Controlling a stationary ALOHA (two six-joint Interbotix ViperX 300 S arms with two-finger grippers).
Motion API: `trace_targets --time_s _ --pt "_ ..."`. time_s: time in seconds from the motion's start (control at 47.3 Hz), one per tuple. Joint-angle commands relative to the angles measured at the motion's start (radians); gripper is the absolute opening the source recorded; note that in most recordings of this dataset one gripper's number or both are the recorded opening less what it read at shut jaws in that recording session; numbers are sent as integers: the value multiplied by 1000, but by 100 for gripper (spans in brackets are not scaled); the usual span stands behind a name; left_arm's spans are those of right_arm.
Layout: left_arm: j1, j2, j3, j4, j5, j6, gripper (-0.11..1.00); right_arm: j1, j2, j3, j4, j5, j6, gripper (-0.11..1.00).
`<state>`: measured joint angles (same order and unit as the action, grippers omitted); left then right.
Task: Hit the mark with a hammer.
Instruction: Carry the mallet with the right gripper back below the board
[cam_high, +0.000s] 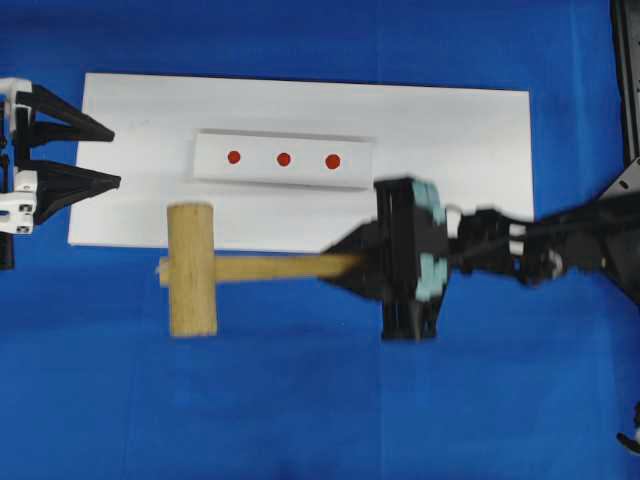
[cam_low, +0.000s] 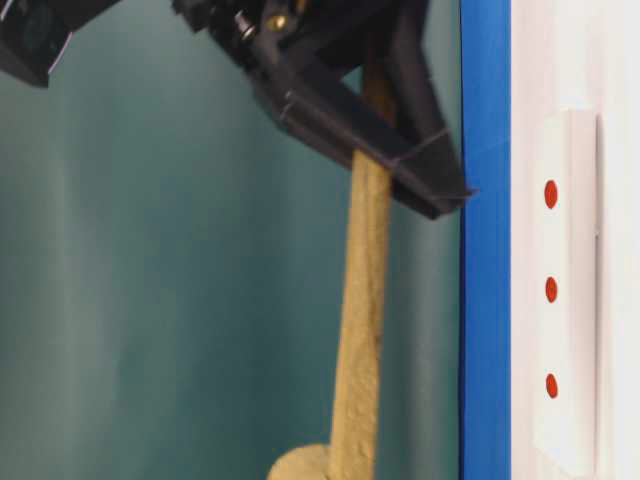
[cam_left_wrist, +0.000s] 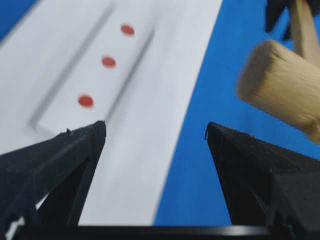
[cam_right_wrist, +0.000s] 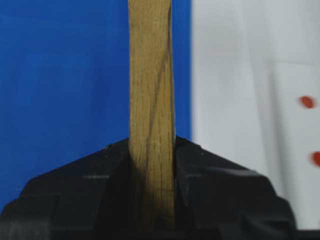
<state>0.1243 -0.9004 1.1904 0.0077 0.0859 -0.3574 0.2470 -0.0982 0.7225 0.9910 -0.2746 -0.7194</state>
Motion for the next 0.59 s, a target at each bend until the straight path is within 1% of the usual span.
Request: trace_targets --time_s 0.0,0.085,0.148,0.317,0.423,0.571 --pt "12 -8 -5 2 -43 54 78 52 0 -18 51 -49 2 7" --pt "20 -25 2 0 -66 106 78 97 17 -26 97 -77 2 7" --pt "26 -35 5 -2 -71 127 78 124 31 -31 126 -94 2 7" --pt "29 -60 11 -3 -74 141 78 181 66 -41 190 -133 2 7" --pt "29 -69 14 -3 -74 143 78 195 77 -41 207 -147 0 7" --pt "29 -72 15 -5 -72 143 78 195 86 -43 207 -144 -2 7"
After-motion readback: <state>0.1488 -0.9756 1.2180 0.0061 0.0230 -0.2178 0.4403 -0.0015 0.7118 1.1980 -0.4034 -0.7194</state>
